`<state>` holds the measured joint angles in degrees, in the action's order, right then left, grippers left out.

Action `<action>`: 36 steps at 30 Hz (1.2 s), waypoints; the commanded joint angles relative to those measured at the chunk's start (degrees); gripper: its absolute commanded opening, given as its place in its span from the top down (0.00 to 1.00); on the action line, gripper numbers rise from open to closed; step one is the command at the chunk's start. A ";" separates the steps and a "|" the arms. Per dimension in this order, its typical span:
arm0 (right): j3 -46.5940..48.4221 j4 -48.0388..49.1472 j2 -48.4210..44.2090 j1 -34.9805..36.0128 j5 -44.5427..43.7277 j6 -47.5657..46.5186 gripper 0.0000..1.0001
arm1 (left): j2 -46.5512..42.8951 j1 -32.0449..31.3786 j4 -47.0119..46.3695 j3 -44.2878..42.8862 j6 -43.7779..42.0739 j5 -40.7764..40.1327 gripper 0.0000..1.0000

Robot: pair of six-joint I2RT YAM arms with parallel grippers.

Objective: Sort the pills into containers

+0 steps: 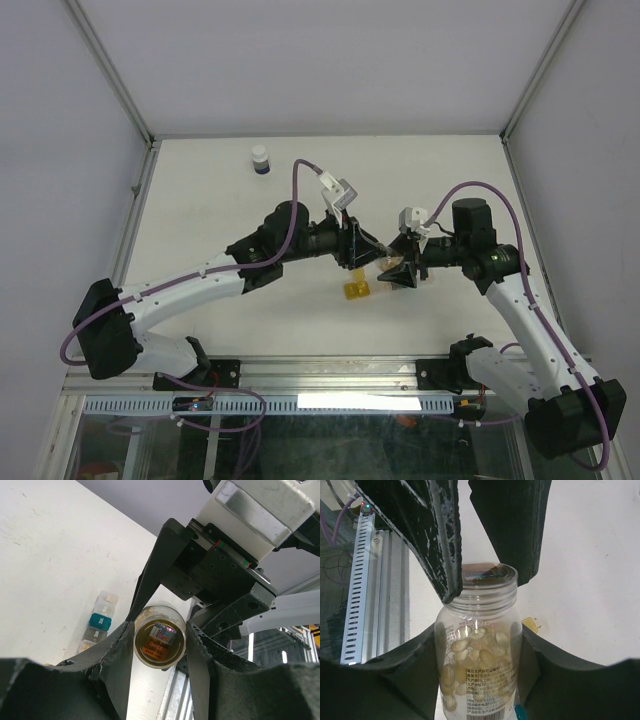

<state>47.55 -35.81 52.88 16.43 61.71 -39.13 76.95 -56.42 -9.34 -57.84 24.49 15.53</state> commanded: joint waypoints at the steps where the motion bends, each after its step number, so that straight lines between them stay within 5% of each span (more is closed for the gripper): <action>1: 1.84 3.29 -0.68 -0.03 1.37 -0.14 1.00 | 1.42 -0.97 2.13 -2.65 -5.84 6.77 0.64; 7: 1.84 3.29 -0.82 -0.05 1.45 -0.14 1.00 | 2.52 -0.59 4.55 -3.31 -23.06 18.03 0.64; 11: 1.77 3.29 -0.87 -0.07 1.58 -0.20 1.00 | 3.60 0.62 14.45 -5.13 -53.41 30.08 0.62; 14: 1.77 3.29 -1.11 -0.06 1.48 -0.27 1.00 | 5.47 3.15 17.78 -7.75 -63.49 35.21 0.54; 17: 1.76 3.29 -1.26 -0.05 1.33 -0.43 1.00 | 8.91 6.30 16.89 -12.26 -61.02 35.86 0.30; 19: 1.67 3.24 -1.37 -0.10 1.22 -0.58 1.00 | 8.80 6.89 11.38 -12.52 -55.83 33.19 0.04; 20: 1.67 3.25 -1.45 -0.08 1.18 -0.53 1.00 | 8.07 7.18 8.83 -11.68 -53.38 32.69 0.01; 29: 1.59 3.21 -1.68 -0.08 1.30 -0.63 1.00 | -6.29 9.80 -20.42 9.56 -23.16 24.98 0.01; 36: 1.54 3.22 -1.20 -0.08 1.62 -0.52 1.00 | -9.75 10.11 -27.86 15.64 2.49 20.13 0.01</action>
<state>47.55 -35.42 52.40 16.58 61.84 -40.01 67.83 -46.76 -27.88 -42.76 6.83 40.73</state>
